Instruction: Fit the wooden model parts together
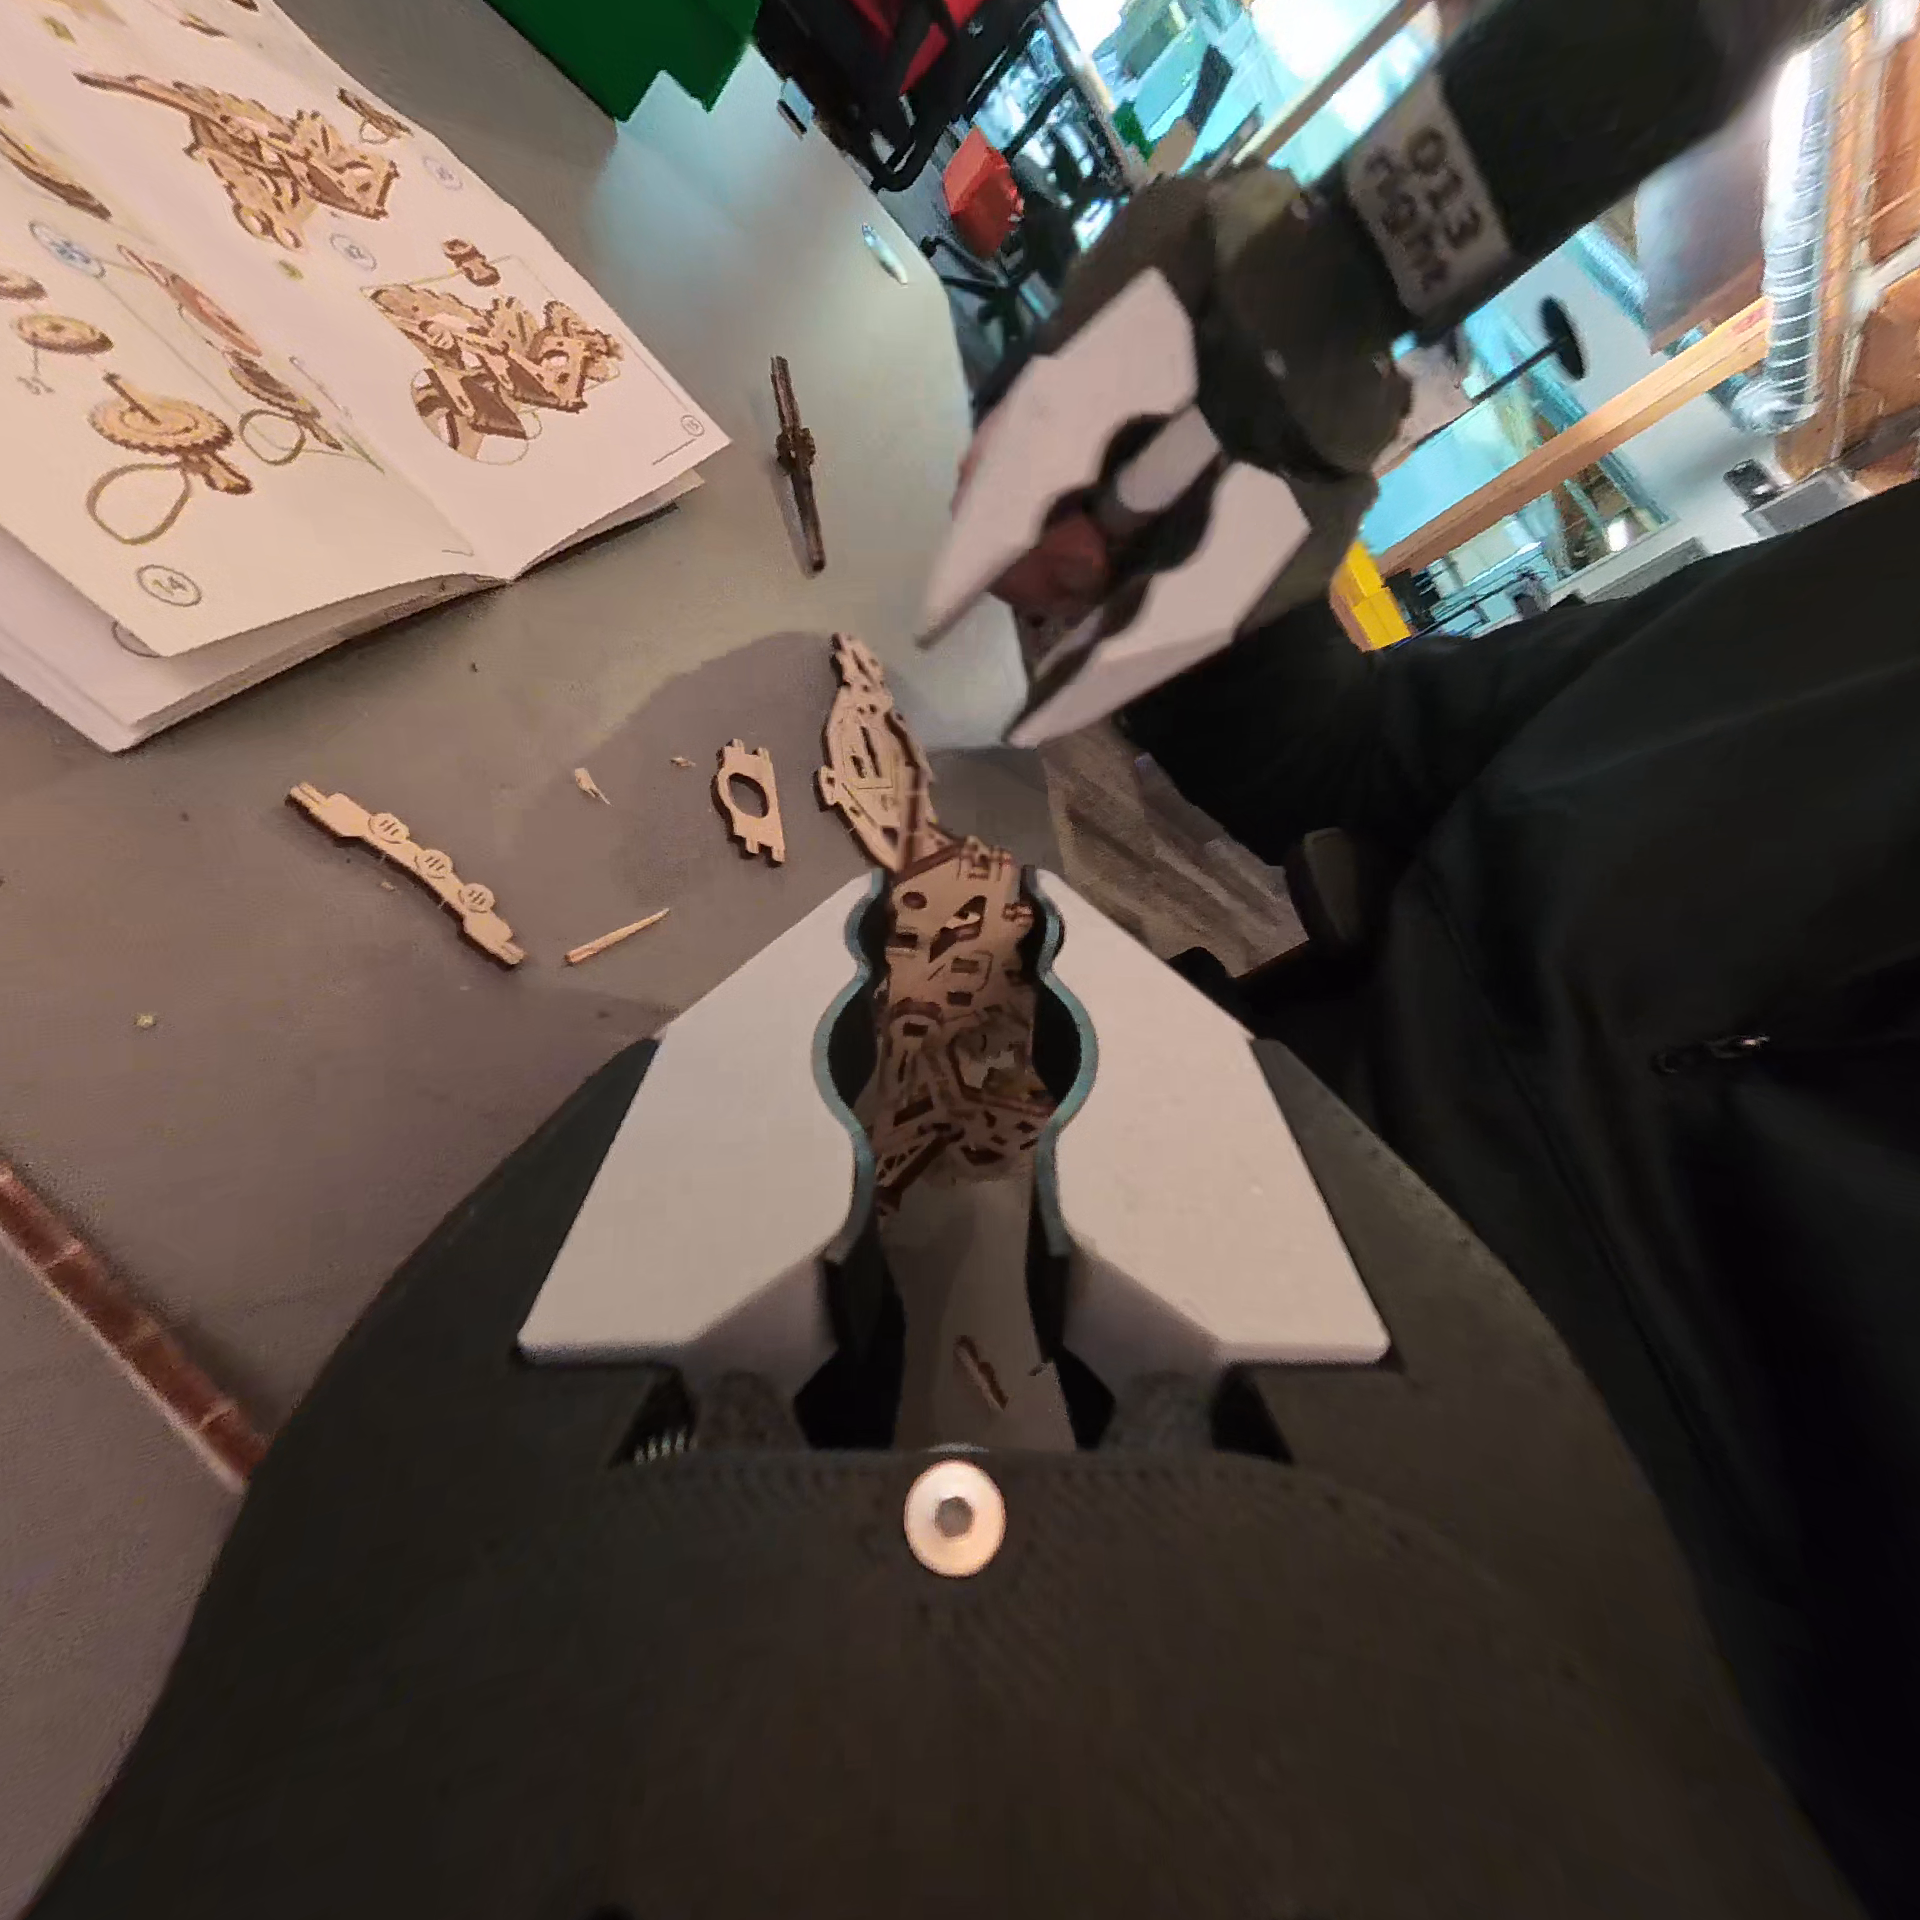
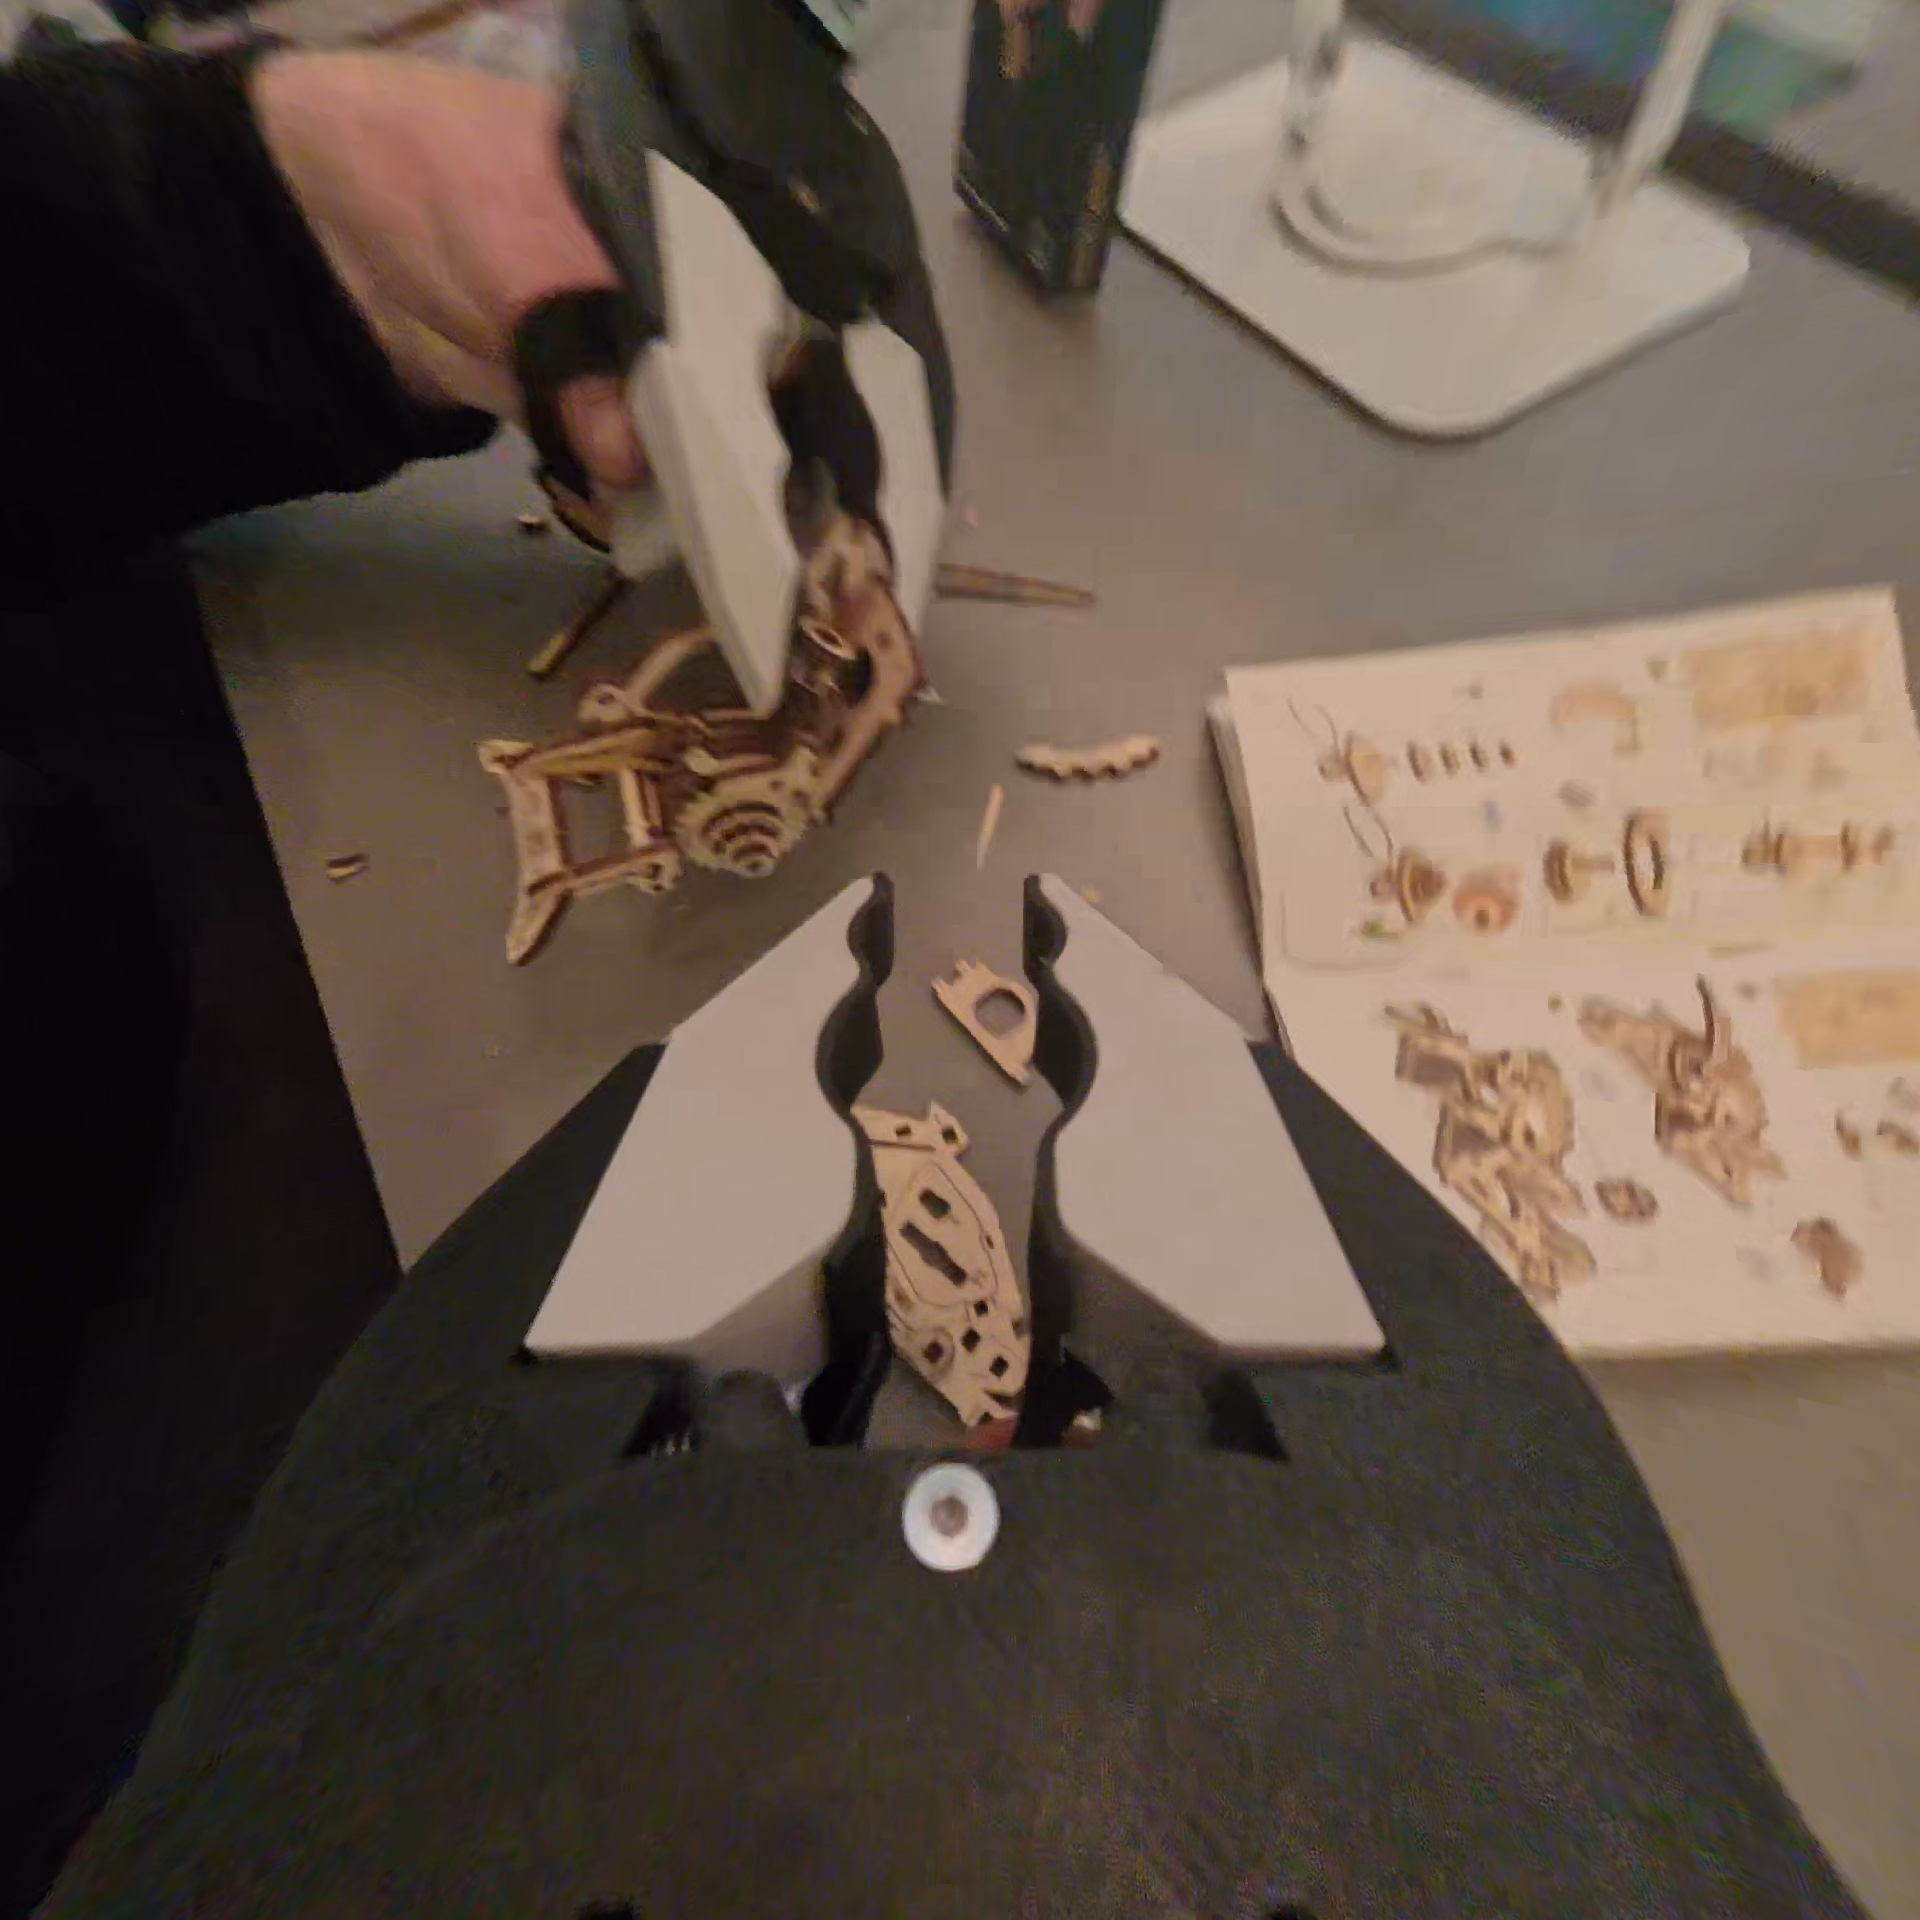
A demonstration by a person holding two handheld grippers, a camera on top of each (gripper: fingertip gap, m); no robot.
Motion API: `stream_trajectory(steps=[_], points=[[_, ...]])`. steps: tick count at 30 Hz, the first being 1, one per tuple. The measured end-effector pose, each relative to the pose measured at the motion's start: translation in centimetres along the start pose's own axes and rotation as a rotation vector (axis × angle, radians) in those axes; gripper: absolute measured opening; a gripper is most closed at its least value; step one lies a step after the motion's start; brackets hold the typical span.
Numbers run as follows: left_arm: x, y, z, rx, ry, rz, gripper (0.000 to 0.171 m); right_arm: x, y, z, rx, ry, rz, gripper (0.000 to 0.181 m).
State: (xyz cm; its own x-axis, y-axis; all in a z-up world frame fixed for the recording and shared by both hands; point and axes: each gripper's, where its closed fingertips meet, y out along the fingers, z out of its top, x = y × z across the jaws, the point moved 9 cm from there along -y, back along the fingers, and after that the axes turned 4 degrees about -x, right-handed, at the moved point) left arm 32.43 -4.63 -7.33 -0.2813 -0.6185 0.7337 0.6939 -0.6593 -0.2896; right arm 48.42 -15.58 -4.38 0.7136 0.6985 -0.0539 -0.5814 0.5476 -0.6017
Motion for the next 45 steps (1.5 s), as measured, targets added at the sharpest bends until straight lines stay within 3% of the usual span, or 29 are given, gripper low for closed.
stream_trajectory(steps=[3,9,13,18,21,23,26,30,35,39,45], points=[[0.3,0.3,0.0,0.024,-0.022,-0.083,0.021,-2.3,0.4,1.7,0.064,-0.221,-0.002,0.018],[0.3,0.9,-0.4,0.046,-0.075,-0.188,0.022,-3.3,2.3,2.4,0.056,-0.451,0.010,0.025],[0.0,1.2,-0.5,0.062,-0.109,-0.225,0.026,-3.2,2.8,2.4,0.043,-0.457,0.059,0.016],[-0.1,1.1,-0.5,0.095,-0.130,-0.285,0.043,-2.8,2.9,2.0,0.066,-0.373,0.108,0.014],[-0.1,1.1,-0.9,0.092,-0.117,-0.286,0.039,-2.2,2.4,1.7,0.108,-0.294,0.126,0.014],[-0.1,1.0,-0.9,0.100,-0.116,-0.269,0.028,-2.0,2.2,1.6,0.145,-0.242,0.158,0.014],[-0.1,1.1,-1.1,0.088,-0.119,-0.241,0.026,-2.2,2.3,1.3,0.129,-0.246,0.153,0.014],[-0.1,1.2,-1.4,0.049,-0.124,-0.183,0.032,-2.3,2.3,1.0,0.110,-0.216,0.158,0.014],[-0.3,1.0,-1.6,-0.015,-0.093,-0.031,0.061,-2.4,3.1,0.2,0.080,-0.198,0.156,0.014],[-0.5,0.2,-1.7,-0.037,-0.043,0.086,0.066,-2.3,3.4,-0.1,0.078,-0.182,0.144,0.013],[-0.4,-0.5,-1.8,-0.036,-0.021,0.136,0.060,-1.9,3.9,-0.3,0.055,-0.154,0.121,0.012]])
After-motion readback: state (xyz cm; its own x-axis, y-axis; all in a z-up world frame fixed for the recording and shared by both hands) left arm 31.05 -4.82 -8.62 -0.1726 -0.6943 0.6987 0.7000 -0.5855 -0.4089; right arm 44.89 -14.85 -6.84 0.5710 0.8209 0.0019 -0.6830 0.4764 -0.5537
